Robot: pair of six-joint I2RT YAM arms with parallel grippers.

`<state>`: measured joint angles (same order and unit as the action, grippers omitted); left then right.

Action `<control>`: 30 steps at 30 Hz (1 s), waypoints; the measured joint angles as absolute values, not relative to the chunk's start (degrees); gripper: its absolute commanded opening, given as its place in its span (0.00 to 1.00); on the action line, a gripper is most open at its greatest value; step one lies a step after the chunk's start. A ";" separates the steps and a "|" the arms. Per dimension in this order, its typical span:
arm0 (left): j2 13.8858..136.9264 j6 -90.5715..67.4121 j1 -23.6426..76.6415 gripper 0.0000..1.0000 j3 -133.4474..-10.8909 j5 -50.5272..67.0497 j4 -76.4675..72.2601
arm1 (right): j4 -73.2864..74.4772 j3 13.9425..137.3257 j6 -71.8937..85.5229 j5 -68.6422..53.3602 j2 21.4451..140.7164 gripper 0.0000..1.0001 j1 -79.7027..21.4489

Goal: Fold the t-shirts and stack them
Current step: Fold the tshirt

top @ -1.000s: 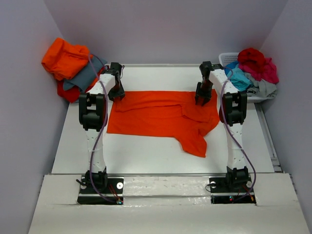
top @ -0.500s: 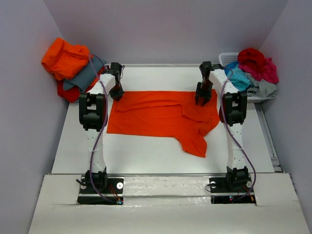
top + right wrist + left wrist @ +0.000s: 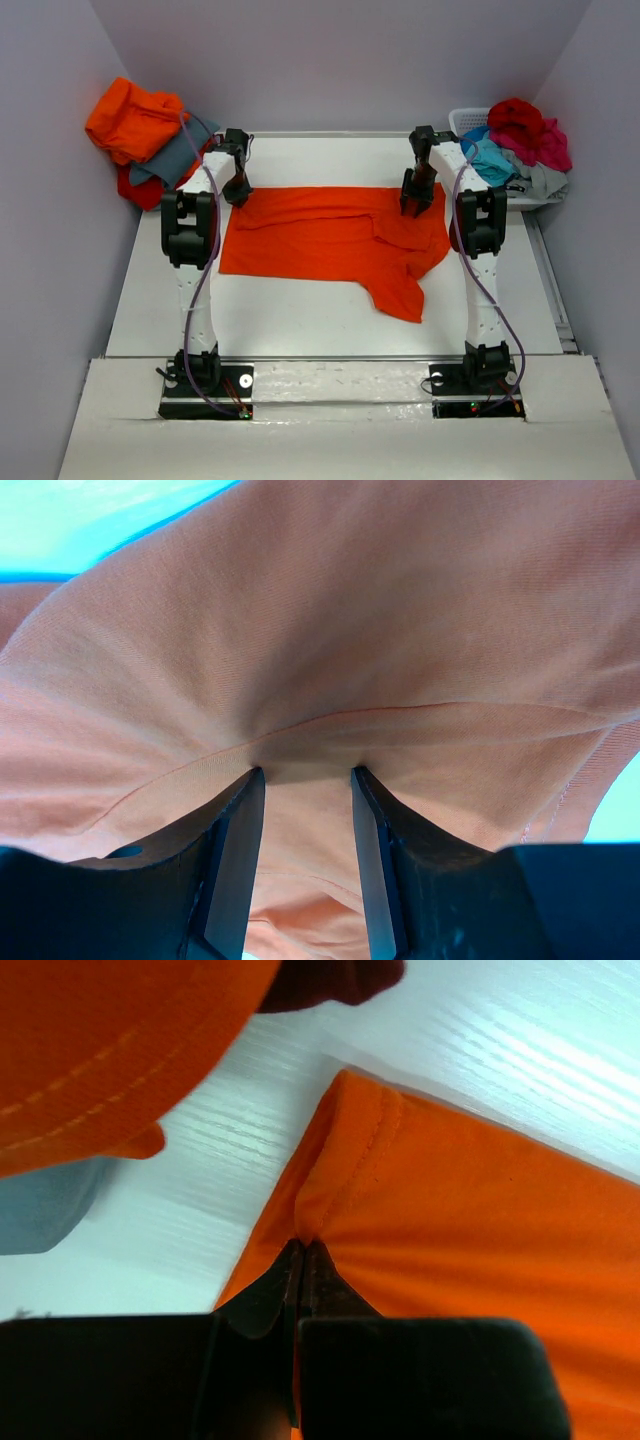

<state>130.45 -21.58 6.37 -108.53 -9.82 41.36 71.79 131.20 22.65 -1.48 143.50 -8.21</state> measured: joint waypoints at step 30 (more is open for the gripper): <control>130.41 -20.91 6.76 0.59 -115.50 -9.08 43.55 | 70.72 130.43 21.58 -1.80 142.10 0.55 -7.88</control>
